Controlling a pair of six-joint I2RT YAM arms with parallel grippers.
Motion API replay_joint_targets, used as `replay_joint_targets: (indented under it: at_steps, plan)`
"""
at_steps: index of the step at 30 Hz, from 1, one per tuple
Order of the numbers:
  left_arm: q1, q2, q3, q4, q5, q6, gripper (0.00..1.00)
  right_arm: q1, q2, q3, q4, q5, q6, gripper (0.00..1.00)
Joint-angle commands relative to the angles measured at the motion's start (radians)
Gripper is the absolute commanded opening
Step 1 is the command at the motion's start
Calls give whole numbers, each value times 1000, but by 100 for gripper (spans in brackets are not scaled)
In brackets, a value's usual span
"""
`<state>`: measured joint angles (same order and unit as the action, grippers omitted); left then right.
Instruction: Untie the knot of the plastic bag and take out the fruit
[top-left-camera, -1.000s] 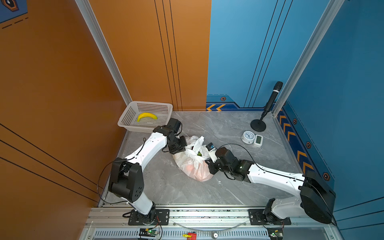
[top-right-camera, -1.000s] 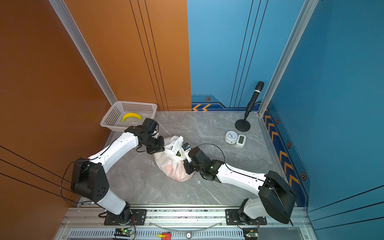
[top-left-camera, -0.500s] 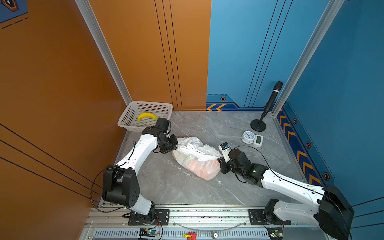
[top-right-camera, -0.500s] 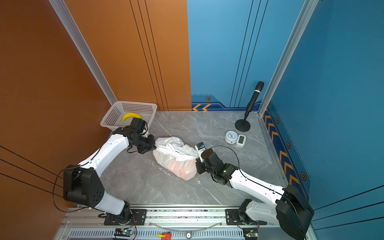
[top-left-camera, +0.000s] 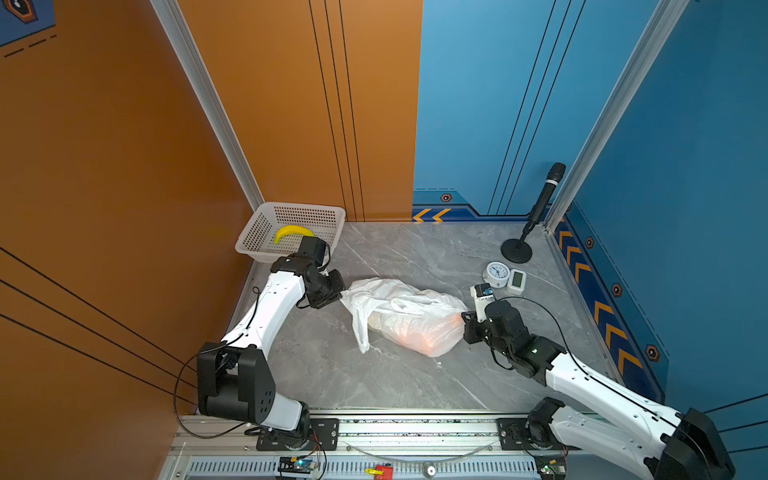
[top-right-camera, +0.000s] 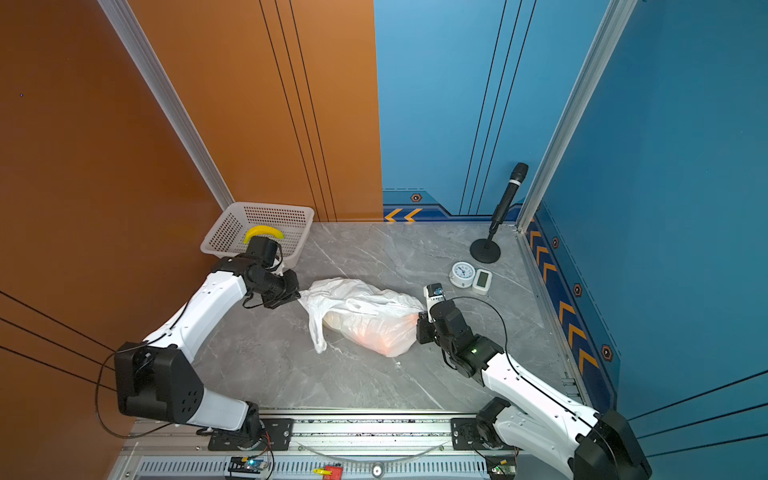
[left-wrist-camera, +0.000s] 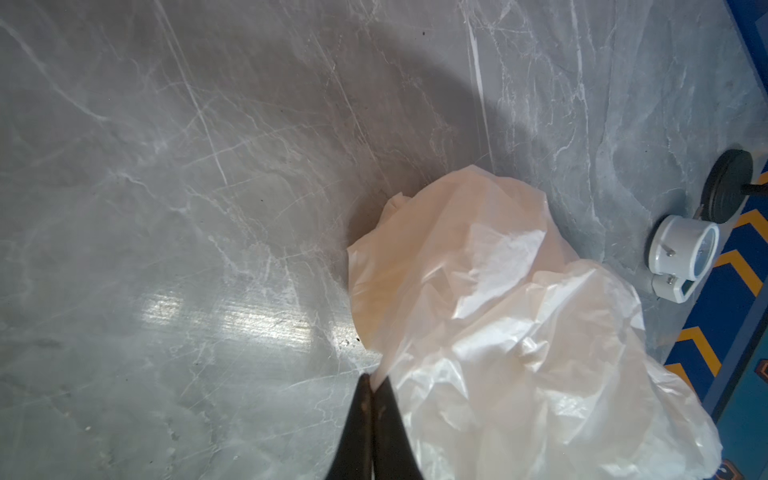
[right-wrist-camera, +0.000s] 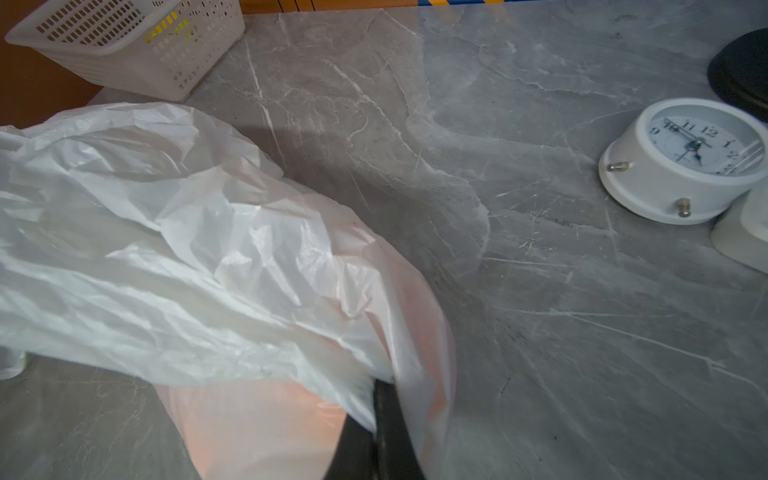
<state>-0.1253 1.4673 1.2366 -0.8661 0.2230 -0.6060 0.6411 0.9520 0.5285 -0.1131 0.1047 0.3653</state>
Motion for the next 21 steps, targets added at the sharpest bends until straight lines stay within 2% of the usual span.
replay_joint_targets:
  at_steps: [1, 5, 11, 16, 21]
  plan:
    - [-18, -42, 45, -34, -62, 43, 0, -4, -29, -6, -26, -15, 30, 5]
    - [-67, -72, 82, -34, -70, 66, 17, 0, -55, 41, -43, -69, 55, 27]
    - [-115, -146, 125, -36, -106, 43, 33, 10, -43, 177, -113, -150, 65, 46]
    - [-197, -209, 156, -40, -148, -6, 42, 27, 87, 357, -232, -241, 11, 51]
    - [-288, -229, 150, -63, -183, -67, 45, 54, 287, 556, -398, -271, -98, 54]
